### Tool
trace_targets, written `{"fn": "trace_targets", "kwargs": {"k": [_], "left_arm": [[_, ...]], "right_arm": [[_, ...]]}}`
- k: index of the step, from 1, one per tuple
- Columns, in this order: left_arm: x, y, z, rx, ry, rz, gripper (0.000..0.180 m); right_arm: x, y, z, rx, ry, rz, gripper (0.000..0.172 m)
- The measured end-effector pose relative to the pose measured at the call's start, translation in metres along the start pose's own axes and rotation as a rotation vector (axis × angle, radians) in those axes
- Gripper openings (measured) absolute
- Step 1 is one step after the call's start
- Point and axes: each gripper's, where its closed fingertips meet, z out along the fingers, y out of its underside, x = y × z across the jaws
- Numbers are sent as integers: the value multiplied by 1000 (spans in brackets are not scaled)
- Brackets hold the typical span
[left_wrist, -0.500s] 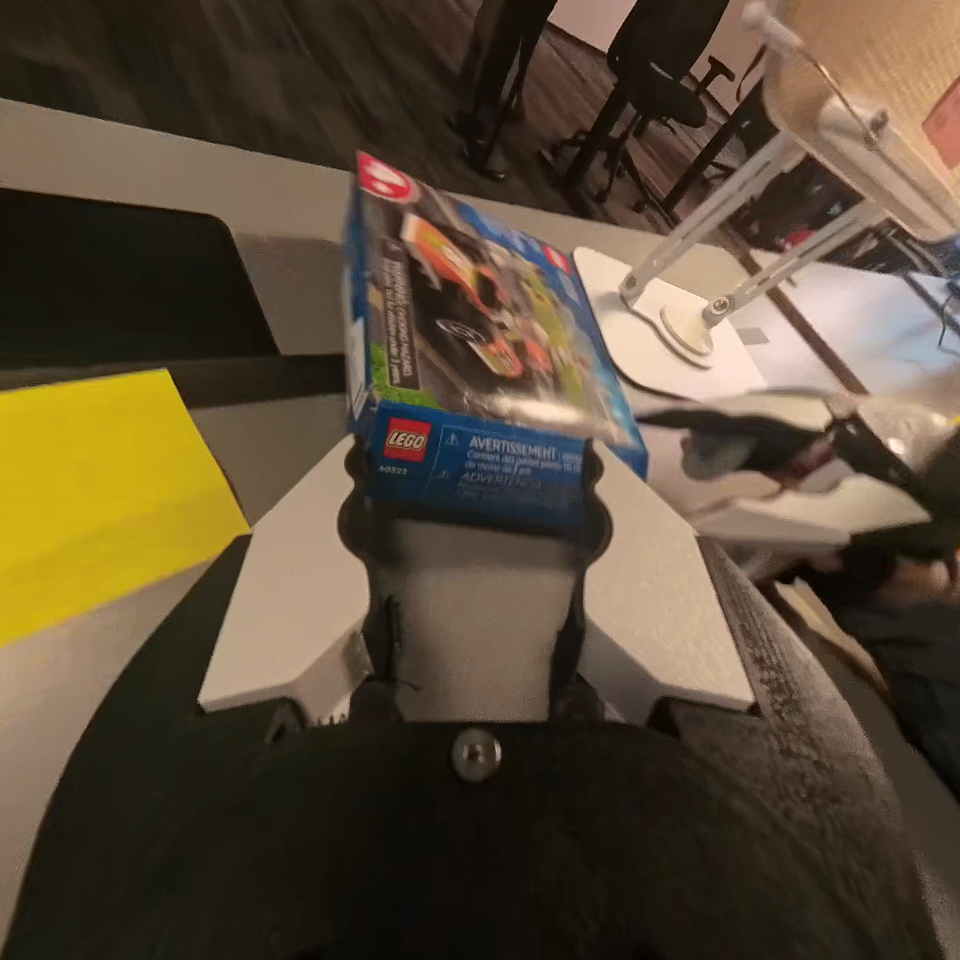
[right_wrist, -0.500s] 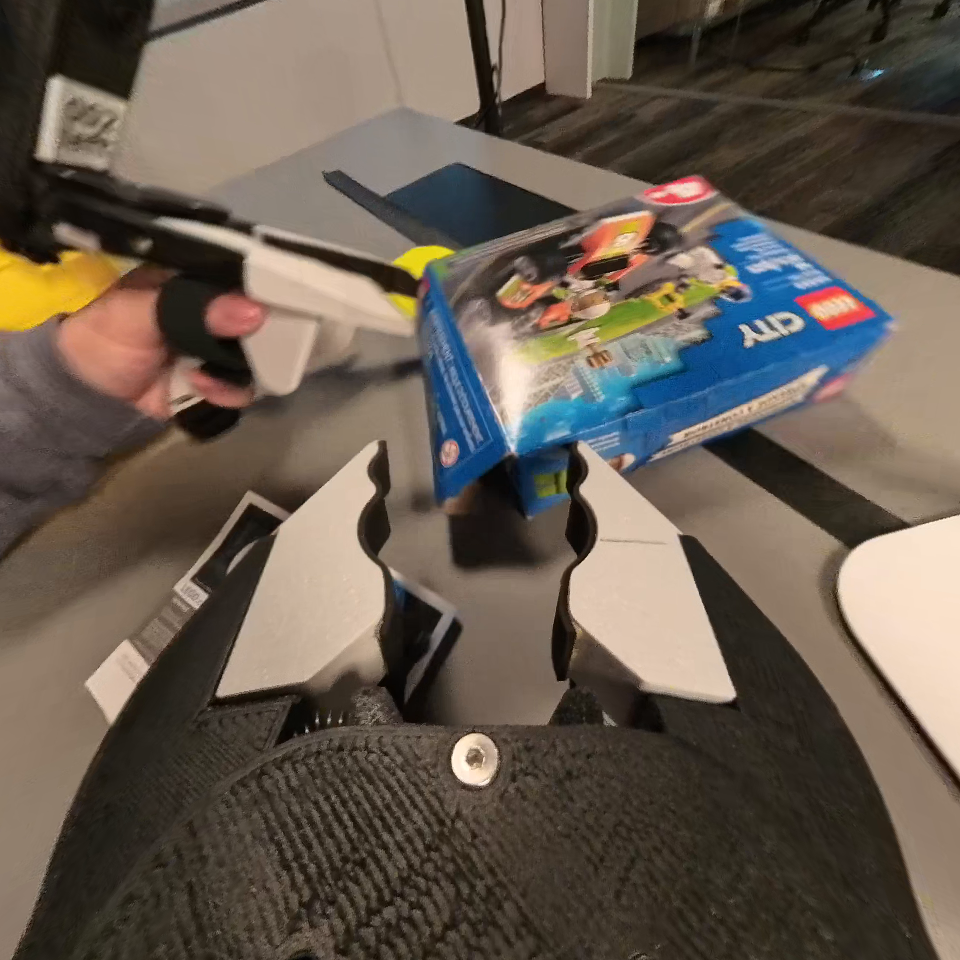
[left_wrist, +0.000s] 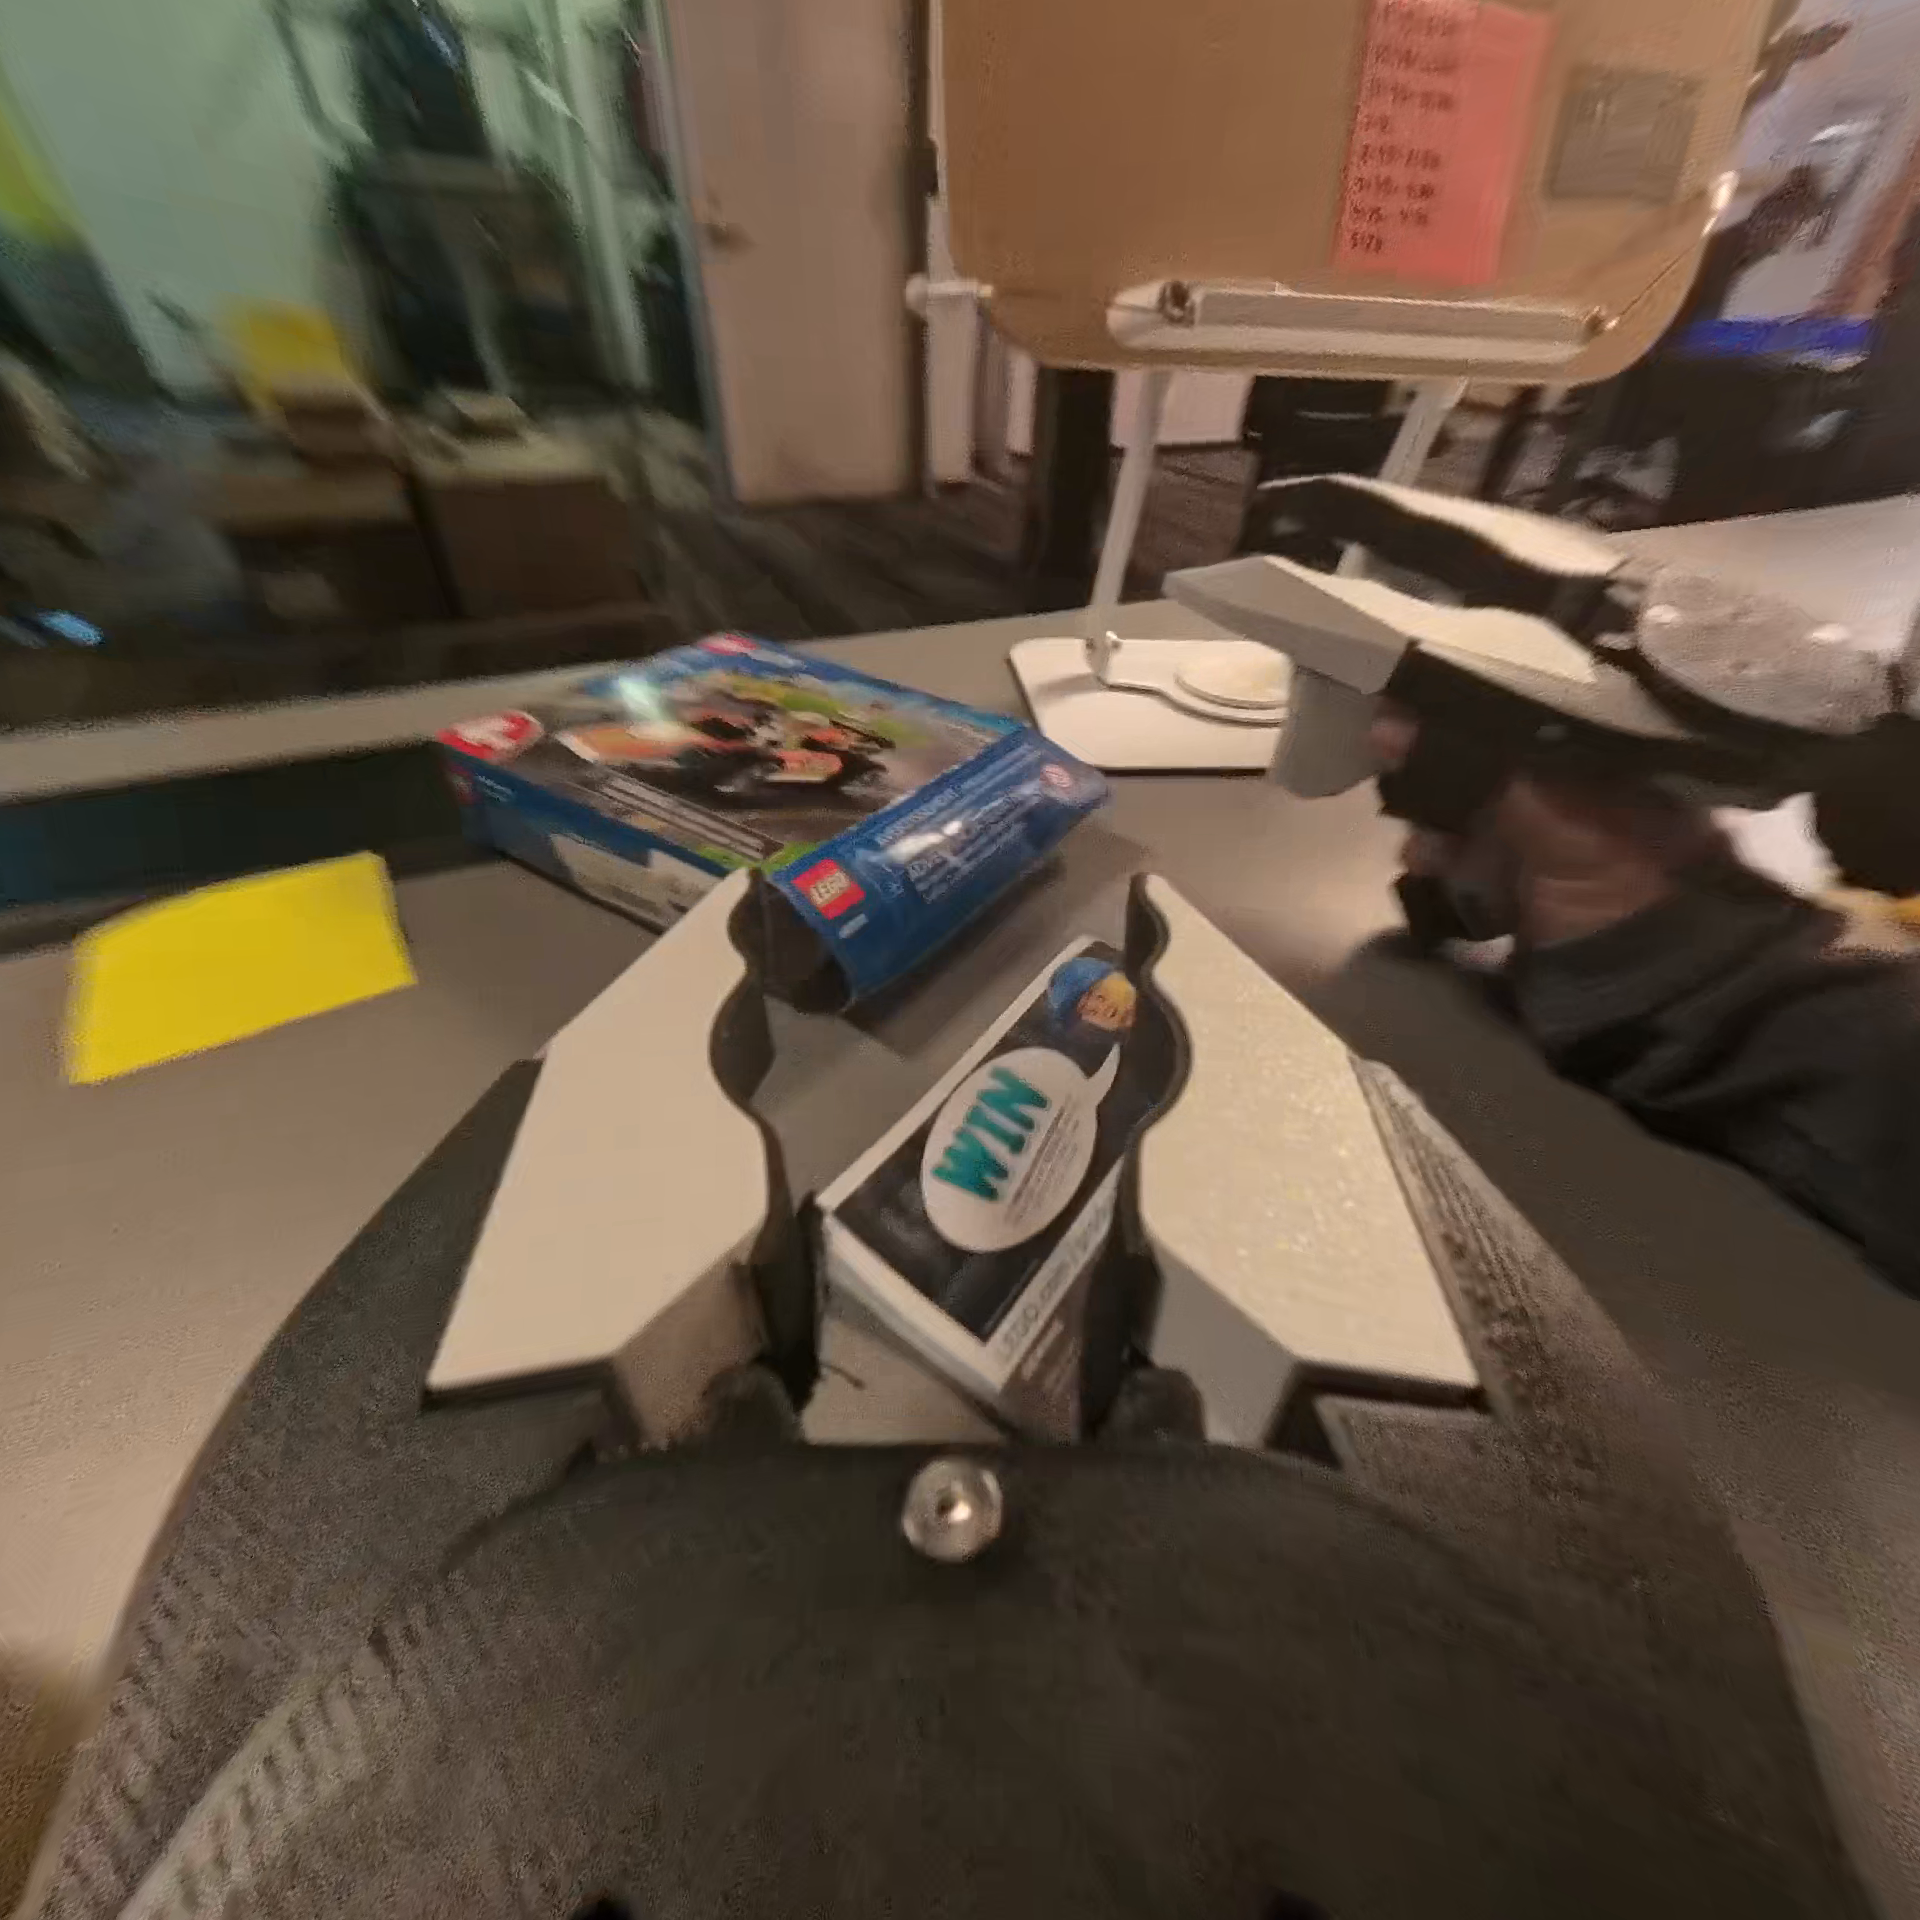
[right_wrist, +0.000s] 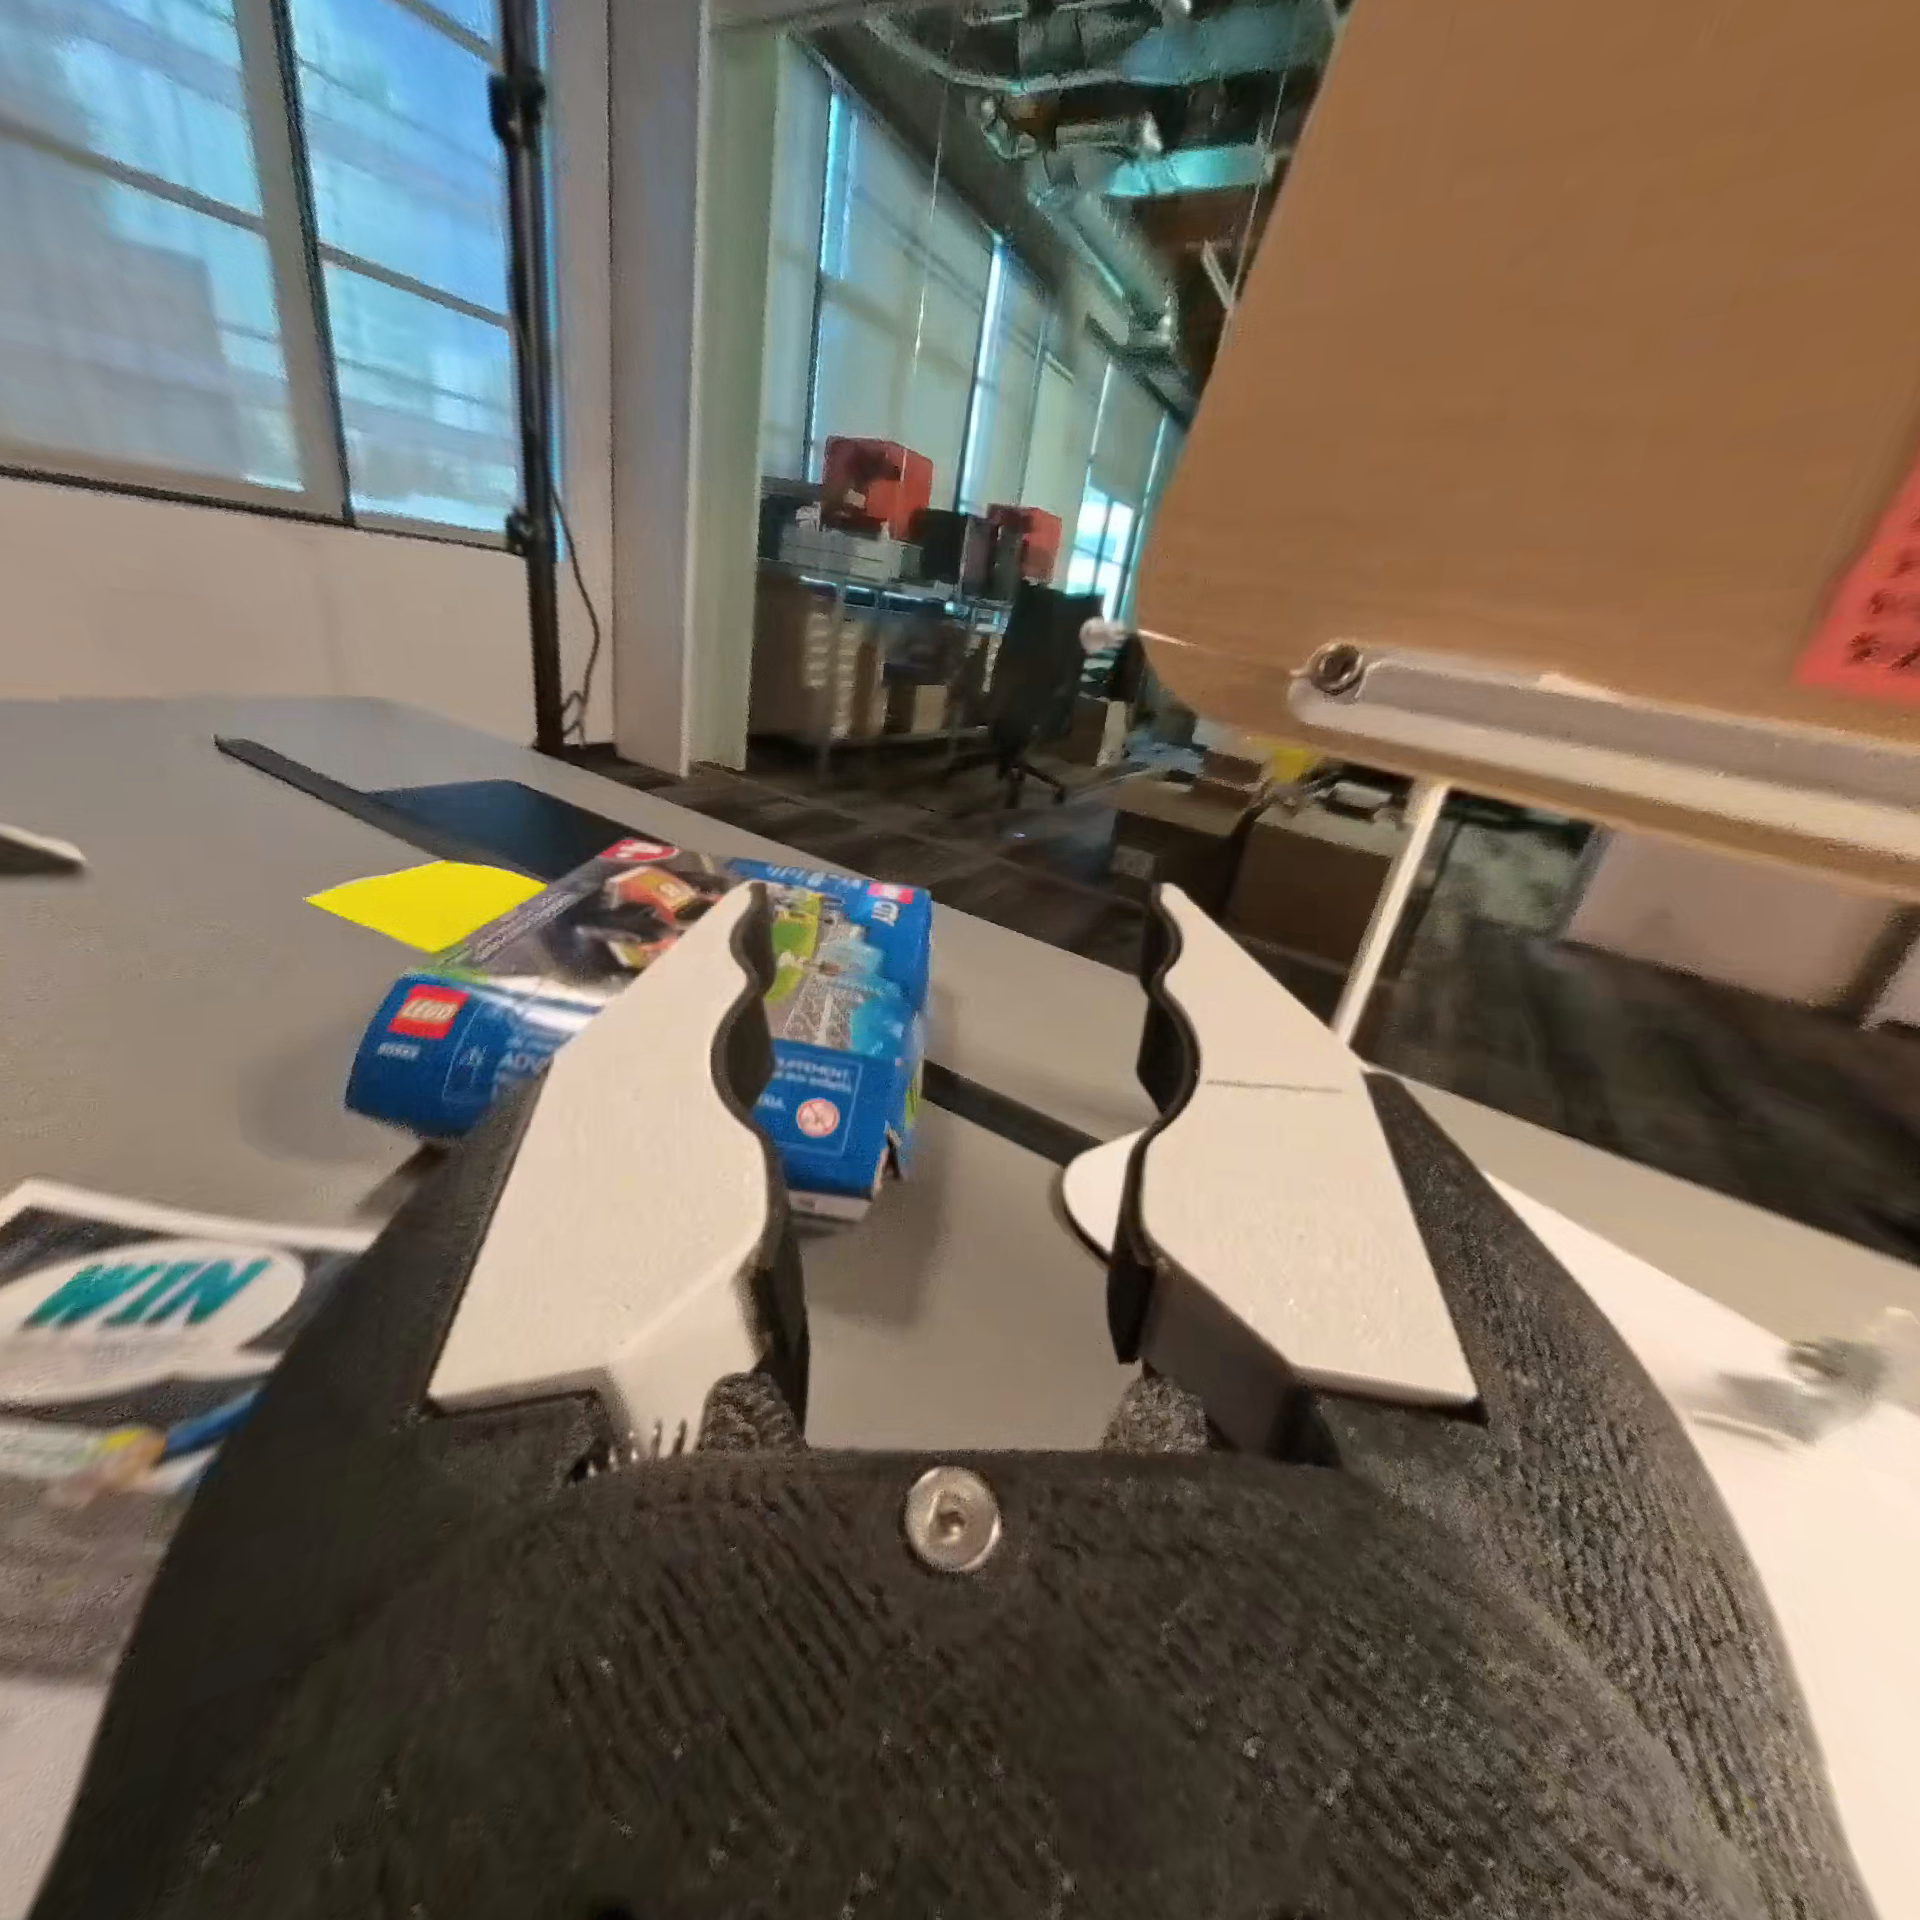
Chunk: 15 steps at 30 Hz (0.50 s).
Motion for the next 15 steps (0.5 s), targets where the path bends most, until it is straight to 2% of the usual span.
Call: {"fn": "trace_targets", "kwargs": {"k": [3, 7, 9, 12, 15], "left_arm": [[11, -1, -25, 35, -87, 213, 63], [29, 7, -45, 2, -88, 393, 58], [37, 12, -50, -27, -45, 398, 64], [42, 18, -52, -64, -2, 341, 84], [36, 23, -55, -105, -15, 310, 90]], "right_arm": [[-12, -13, -29, 35, -10, -69, 69], [-34, -18, -67, 16, -68, -115, 64], [-46, -20, -86, 9, -105, -133, 60], [-59, -22, -110, -2, -142, -176, 56], [-73, -20, -129, -27, -182, -249, 39]]}}
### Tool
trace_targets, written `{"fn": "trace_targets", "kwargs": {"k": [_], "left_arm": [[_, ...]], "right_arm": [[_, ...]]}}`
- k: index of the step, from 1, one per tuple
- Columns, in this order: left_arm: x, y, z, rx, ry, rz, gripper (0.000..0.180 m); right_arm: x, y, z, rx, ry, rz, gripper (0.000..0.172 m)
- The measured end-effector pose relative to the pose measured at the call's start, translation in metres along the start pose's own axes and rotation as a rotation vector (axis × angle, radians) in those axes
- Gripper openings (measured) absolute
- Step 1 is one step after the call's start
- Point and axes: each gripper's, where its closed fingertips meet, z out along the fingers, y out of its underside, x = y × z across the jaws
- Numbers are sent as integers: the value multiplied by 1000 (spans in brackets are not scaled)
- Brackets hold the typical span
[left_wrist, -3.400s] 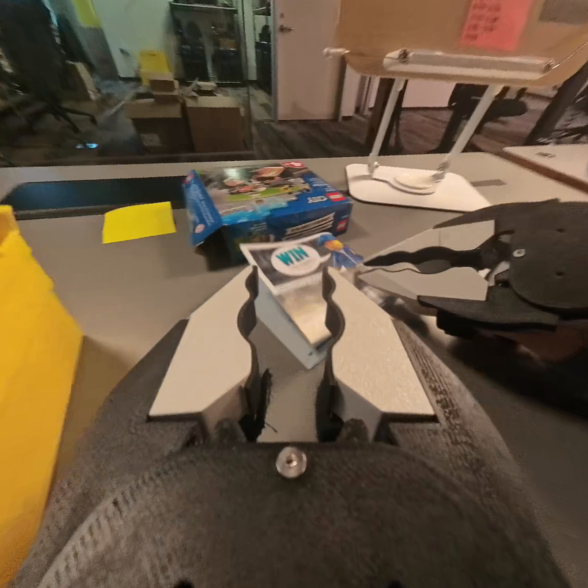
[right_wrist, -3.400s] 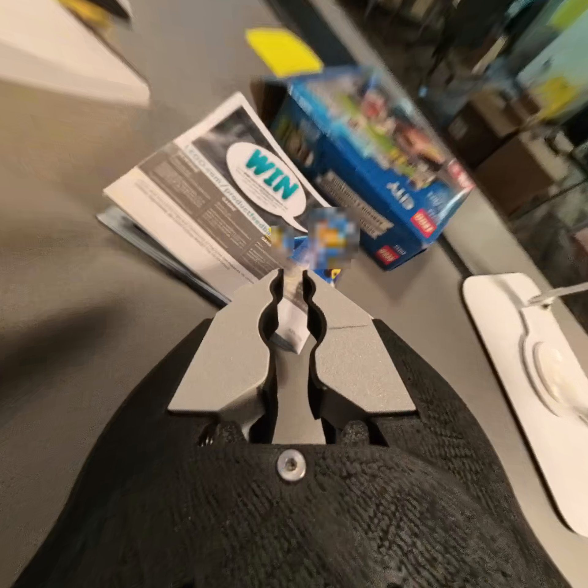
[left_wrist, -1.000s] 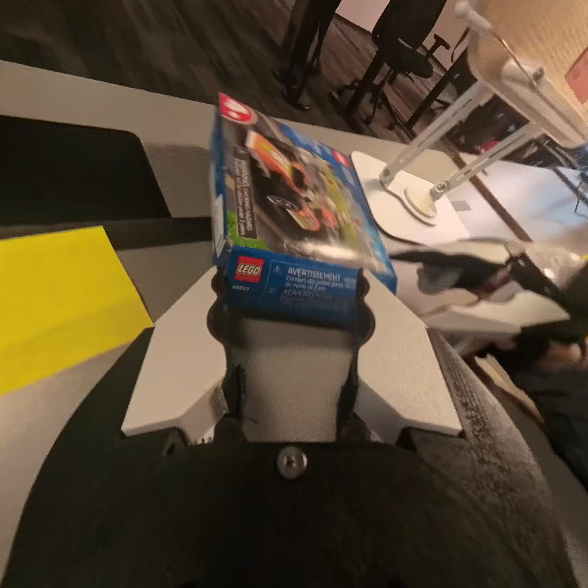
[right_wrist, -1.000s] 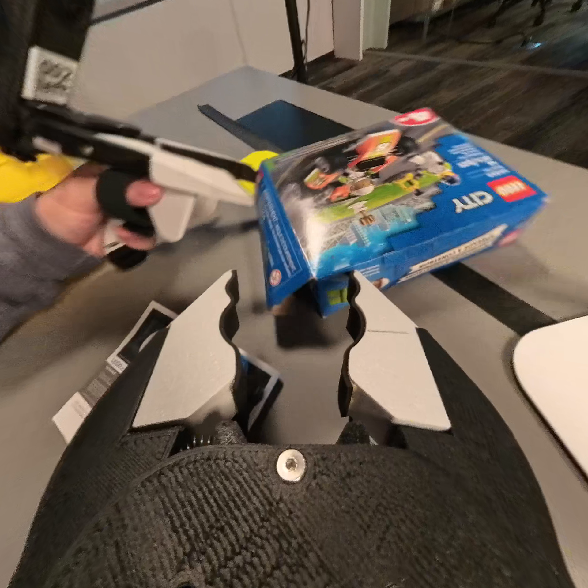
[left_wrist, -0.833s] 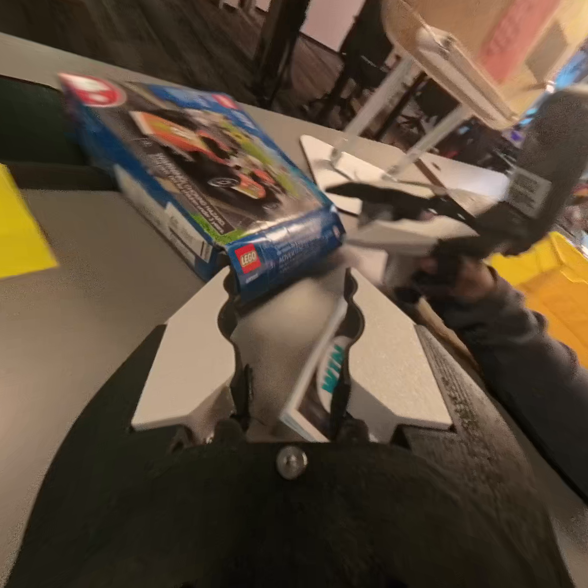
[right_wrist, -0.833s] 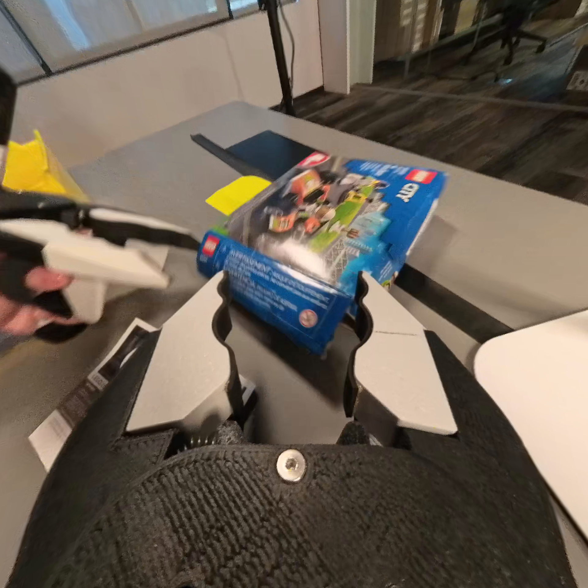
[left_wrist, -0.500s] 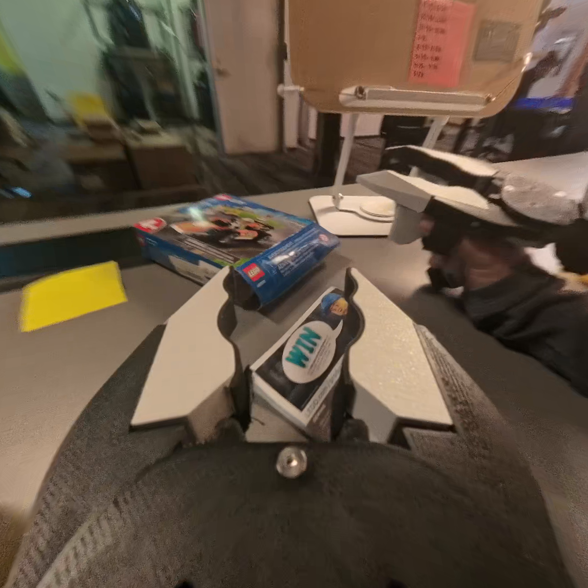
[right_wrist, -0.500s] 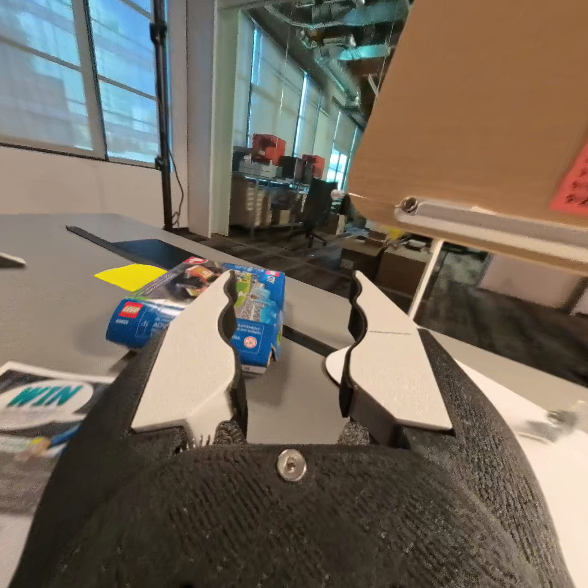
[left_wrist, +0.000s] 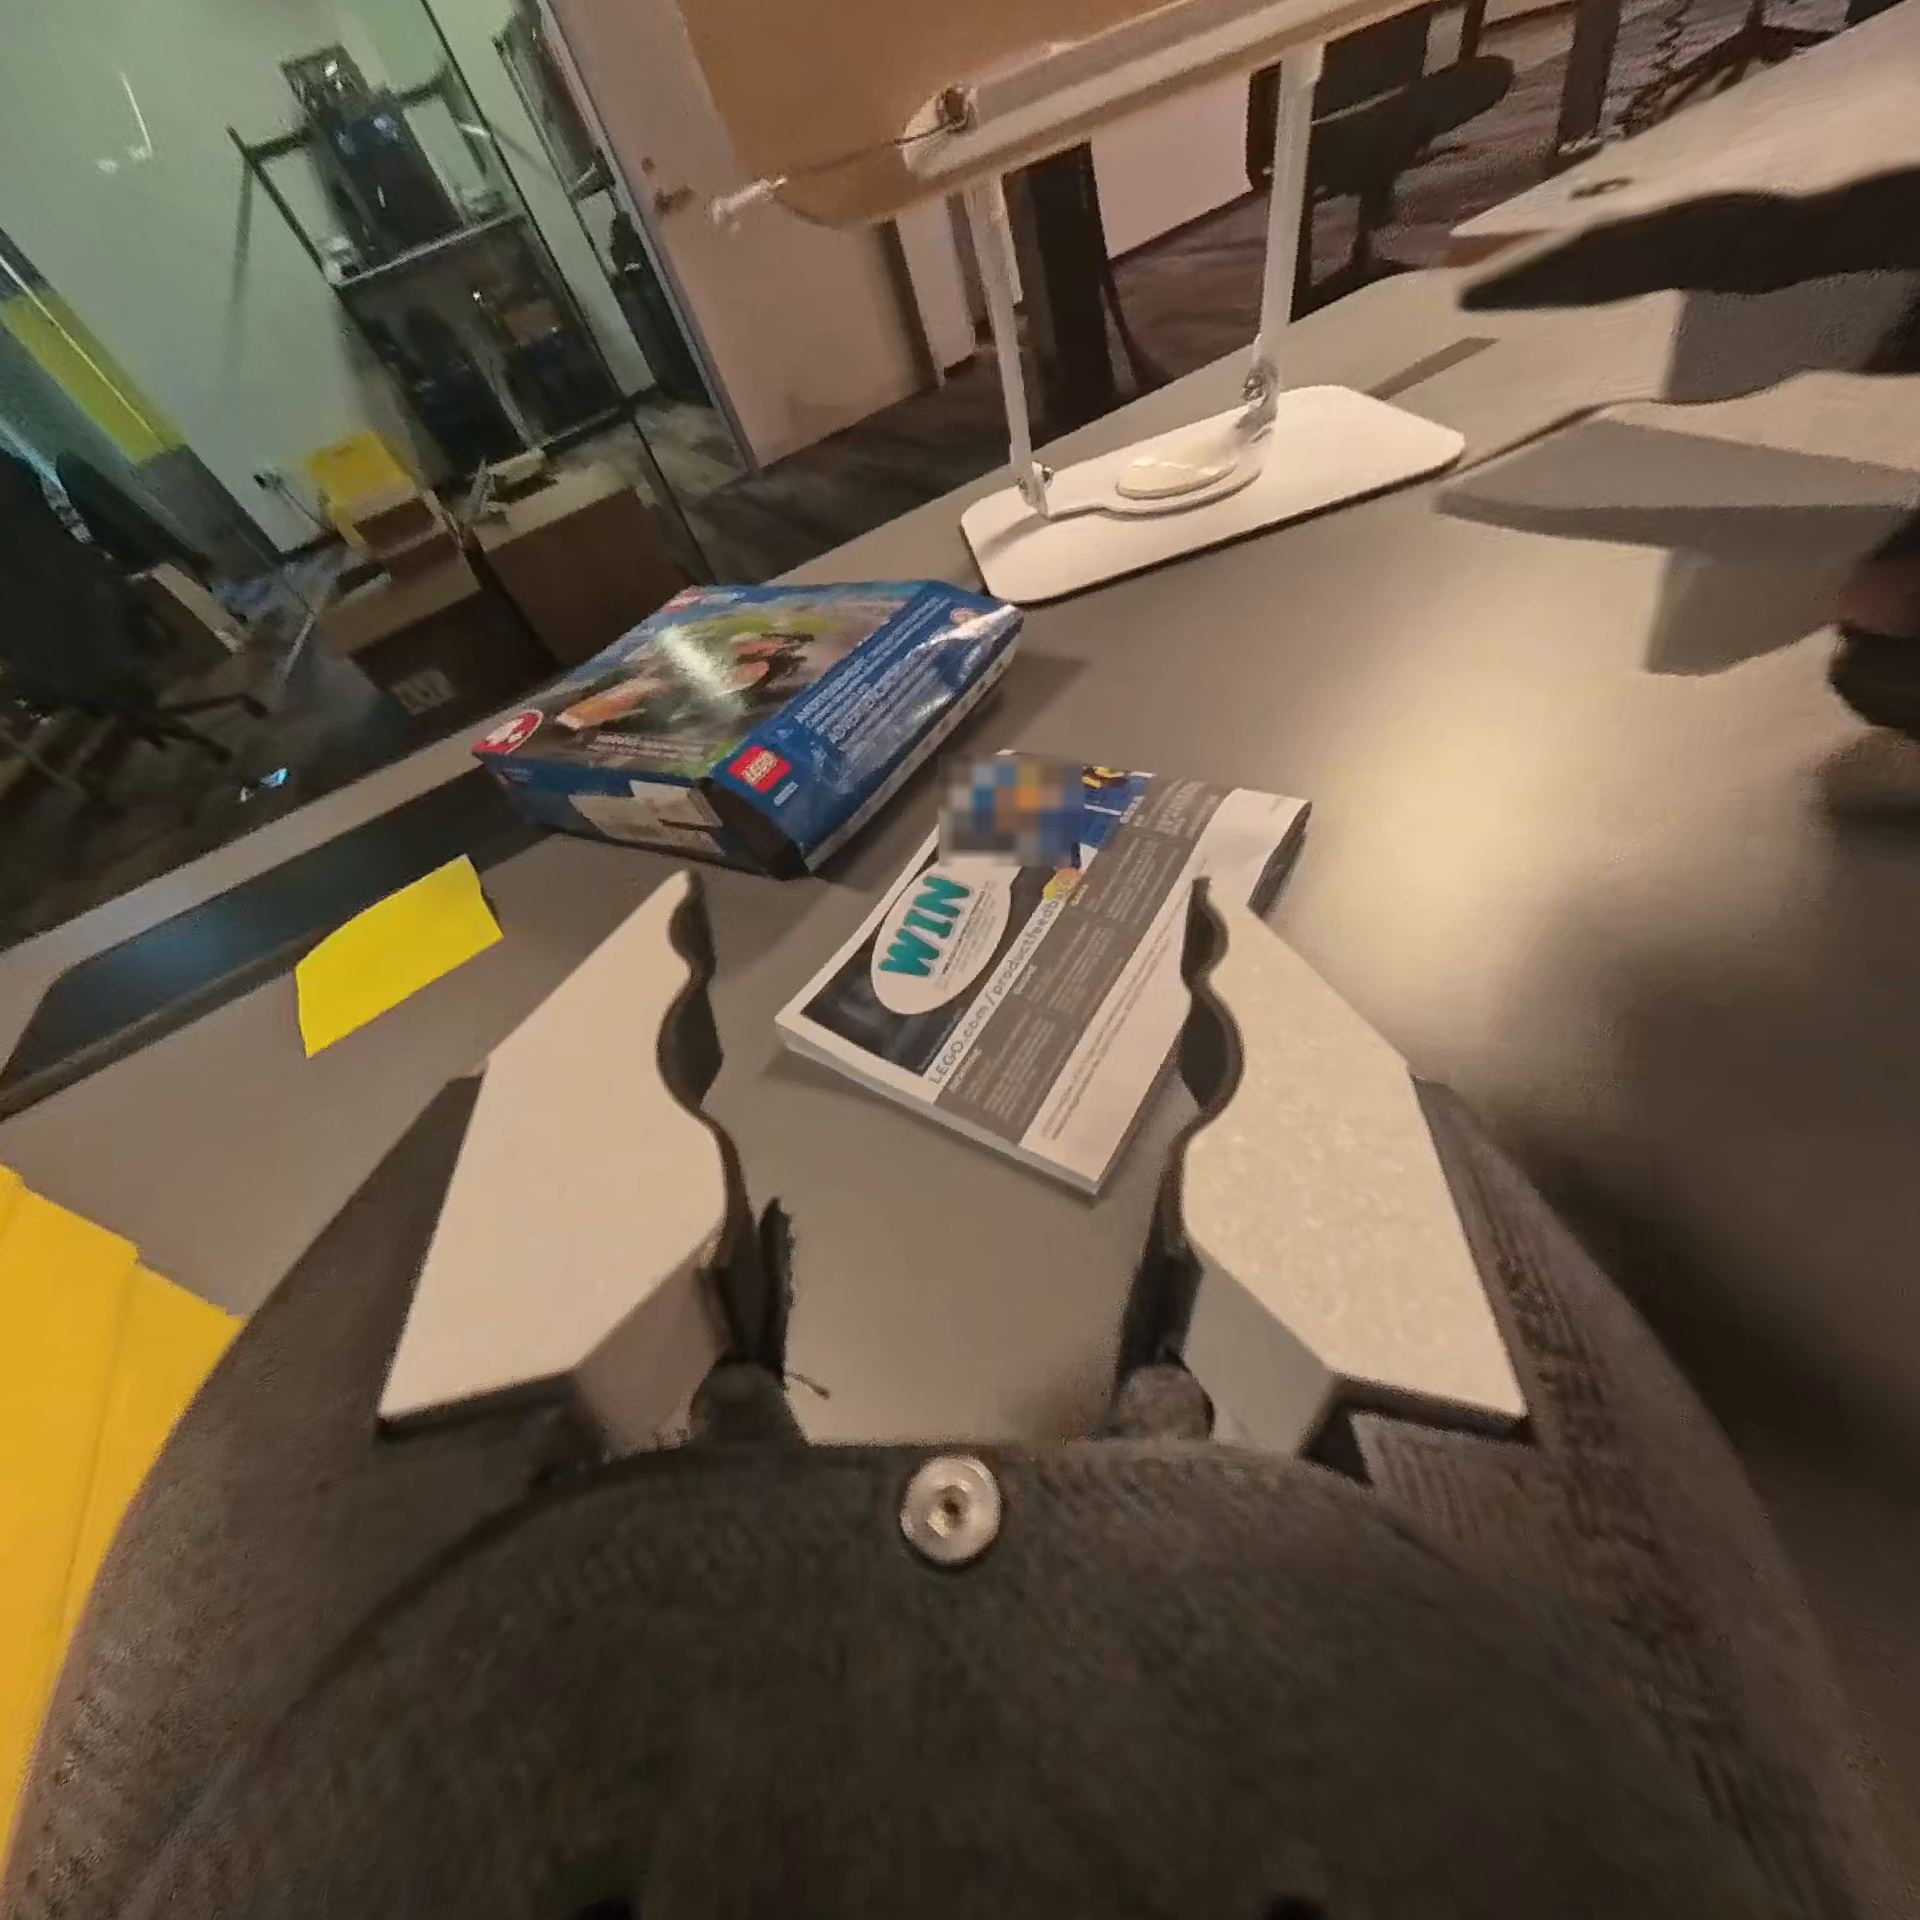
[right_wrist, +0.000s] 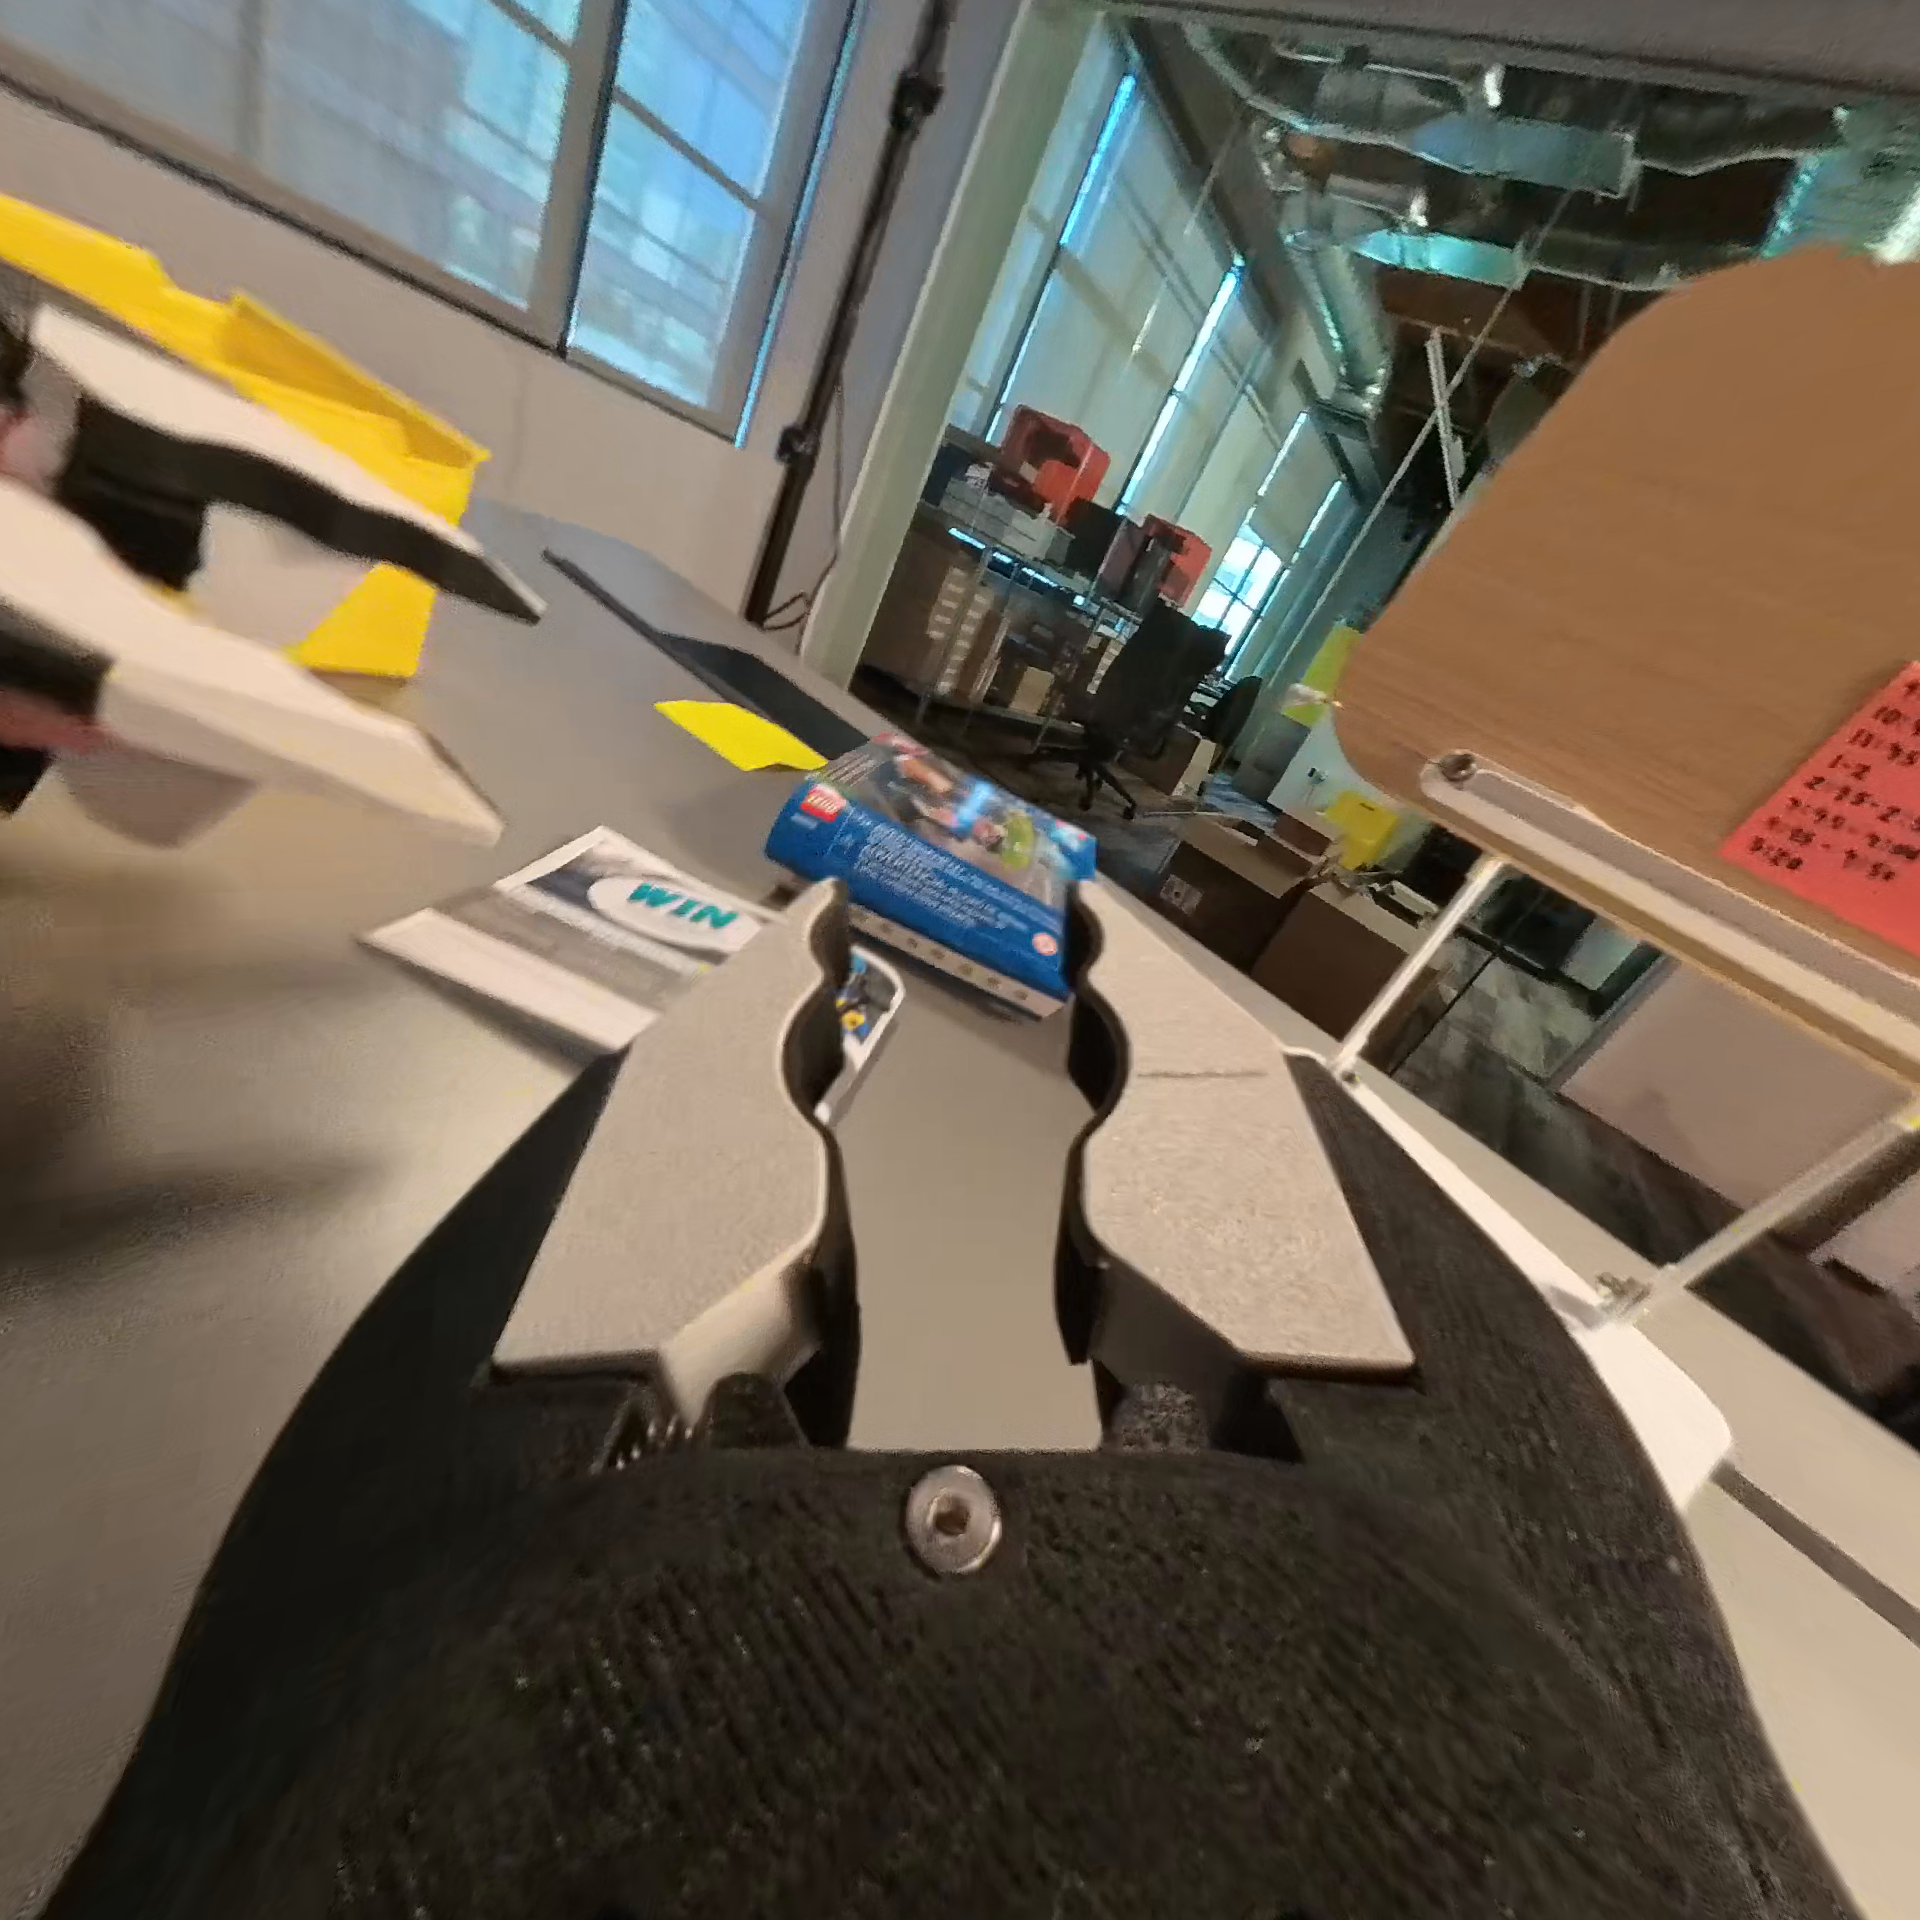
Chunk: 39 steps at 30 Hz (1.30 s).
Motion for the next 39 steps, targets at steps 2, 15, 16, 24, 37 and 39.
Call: {"fn": "trace_targets", "kwargs": {"k": [2, 15, 16, 24, 37, 39], "left_arm": [[-1, 0, -7, 10, -14, -12, 85], [-23, -3, 0, -90, -60, 21, 80], [-31, -6, 10, -107, -80, 112, 80], [-49, 18, 90, -393, 59, 928, 82], [-59, 34, 138, -428, -37, 1469, 46], [-54, 32, 139, -390, -45, 1447, 44]], "right_arm": [[-14, 1, -8, -19, -41, -70, 24], [-36, 9, -1, -118, -24, -254, 1], [-35, 10, -1, -123, -24, -243, 1], [-29, 12, -2, -120, -27, -172, 1], [-28, 13, 2, -119, -39, -164, 2], [-28, 14, 2, -119, -39, -163, 2]]}}
